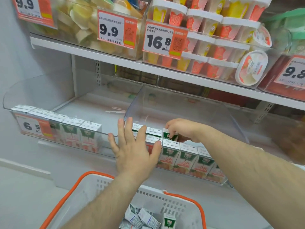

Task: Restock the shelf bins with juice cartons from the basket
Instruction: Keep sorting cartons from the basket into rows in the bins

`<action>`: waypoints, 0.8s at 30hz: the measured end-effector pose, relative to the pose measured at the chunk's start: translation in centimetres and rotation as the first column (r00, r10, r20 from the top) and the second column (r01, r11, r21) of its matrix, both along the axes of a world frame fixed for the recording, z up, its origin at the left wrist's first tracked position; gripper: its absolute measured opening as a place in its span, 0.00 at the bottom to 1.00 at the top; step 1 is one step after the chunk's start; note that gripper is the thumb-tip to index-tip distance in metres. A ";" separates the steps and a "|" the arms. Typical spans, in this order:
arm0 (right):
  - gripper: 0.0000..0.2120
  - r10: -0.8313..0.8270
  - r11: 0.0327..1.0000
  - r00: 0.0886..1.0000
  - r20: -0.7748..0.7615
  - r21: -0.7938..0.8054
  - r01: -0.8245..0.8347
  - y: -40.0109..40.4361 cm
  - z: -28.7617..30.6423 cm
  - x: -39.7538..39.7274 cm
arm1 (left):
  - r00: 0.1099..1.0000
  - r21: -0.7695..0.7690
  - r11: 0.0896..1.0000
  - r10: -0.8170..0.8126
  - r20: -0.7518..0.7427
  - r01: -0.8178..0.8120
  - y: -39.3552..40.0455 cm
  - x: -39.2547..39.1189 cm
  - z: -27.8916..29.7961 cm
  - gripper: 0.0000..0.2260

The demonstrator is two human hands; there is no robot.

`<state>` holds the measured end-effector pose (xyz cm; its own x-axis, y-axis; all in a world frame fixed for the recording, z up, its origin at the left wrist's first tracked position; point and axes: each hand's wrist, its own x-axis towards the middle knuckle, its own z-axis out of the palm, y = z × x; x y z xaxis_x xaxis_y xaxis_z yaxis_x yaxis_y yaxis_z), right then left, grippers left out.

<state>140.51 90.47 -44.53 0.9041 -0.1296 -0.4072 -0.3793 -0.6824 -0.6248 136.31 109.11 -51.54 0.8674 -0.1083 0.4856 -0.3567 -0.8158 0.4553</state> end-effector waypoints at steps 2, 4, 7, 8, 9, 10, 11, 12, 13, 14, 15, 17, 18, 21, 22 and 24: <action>0.13 -0.031 0.988 0.997 -0.070 0.152 0.041 -0.3 -0.2 0.3 | 1.000 0.008 1.000 0.002 -0.007 -0.002 -0.1 -0.1 0.1 0.32; 0.15 -0.039 0.960 0.989 -0.141 0.270 0.077 -0.6 -0.4 0.7 | 1.000 0.027 1.000 -0.003 -0.027 0.003 -0.1 -0.1 0.2 0.33; 0.15 0.000 0.939 0.982 -0.191 0.337 0.066 -0.7 -0.3 1.1 | 0.999 0.027 1.000 0.002 -0.032 -0.001 0.0 -0.3 0.4 0.33; 0.14 0.012 0.943 0.981 -0.192 0.329 0.053 -0.6 -0.2 1.2 | 0.999 0.027 1.000 0.005 -0.032 -0.004 0.0 -0.3 0.4 0.32; 0.14 0.023 0.949 0.980 -0.199 0.312 0.041 -0.5 0.0 1.2 | 0.999 0.030 1.000 0.004 -0.033 -0.003 0.0 -0.3 0.4 0.32; 0.16 0.030 0.954 0.977 -0.209 0.297 0.034 -0.4 0.1 1.2 | 0.999 0.031 1.000 0.003 -0.035 -0.002 0.0 -0.3 0.4 0.32; 0.19 0.032 0.957 0.975 -0.219 0.288 0.033 -0.4 0.2 1.2 | 0.999 0.030 1.000 0.003 -0.036 -0.001 -0.1 -0.3 0.5 0.32; 0.22 0.029 0.958 0.974 -0.223 0.285 0.037 -0.4 0.2 1.2 | 0.999 0.030 1.000 0.002 -0.037 -0.001 -0.1 -0.3 0.5 0.31; 0.24 0.026 0.959 0.974 -0.227 0.282 0.040 -0.3 0.3 1.1 | 0.999 0.030 1.000 0.002 -0.039 -0.001 -0.1 -0.3 0.6 0.31; 0.26 0.022 0.961 0.973 -0.230 0.274 0.043 -0.1 0.4 1.0 | 0.999 0.031 1.000 0.002 -0.044 0.000 0.0 -0.4 0.7 0.31; 0.27 0.012 0.965 0.974 -0.227 0.258 0.048 0.1 0.5 1.0 | 0.999 0.034 0.999 0.000 -0.050 0.002 0.0 -0.4 0.8 0.32; 0.27 -0.008 0.974 0.977 -0.215 0.220 0.057 0.5 0.4 0.9 | 0.998 0.061 0.998 -0.009 -0.065 0.013 0.0 -0.6 1.0 0.33; 0.27 -0.017 0.976 0.977 -0.214 0.210 0.063 0.7 0.4 0.9 | 0.997 0.071 0.997 -0.009 -0.075 0.014 0.0 -0.6 1.0 0.32; 0.28 -0.064 0.975 0.976 -0.209 0.193 0.106 1.2 0.5 0.2 | 0.992 0.081 0.996 -0.019 -0.127 0.029 0.1 -0.7 1.3 0.27; 0.28 -0.083 0.982 0.976 -0.200 0.149 0.114 1.7 0.7 -0.3 | 0.989 0.083 0.996 -0.026 -0.146 0.038 0.2 -0.7 1.5 0.26; 0.30 -0.088 0.995 0.991 -0.104 -0.046 0.084 2.9 1.3 -1.3 | 0.983 0.073 0.996 -0.044 -0.180 0.058 0.4 -0.8 1.9 0.24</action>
<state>139.26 93.32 -43.22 0.8407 -0.2242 -0.4930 -0.5006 -0.6690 -0.5495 135.53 109.47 -49.66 0.9317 -0.1860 0.3121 -0.3176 -0.8340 0.4511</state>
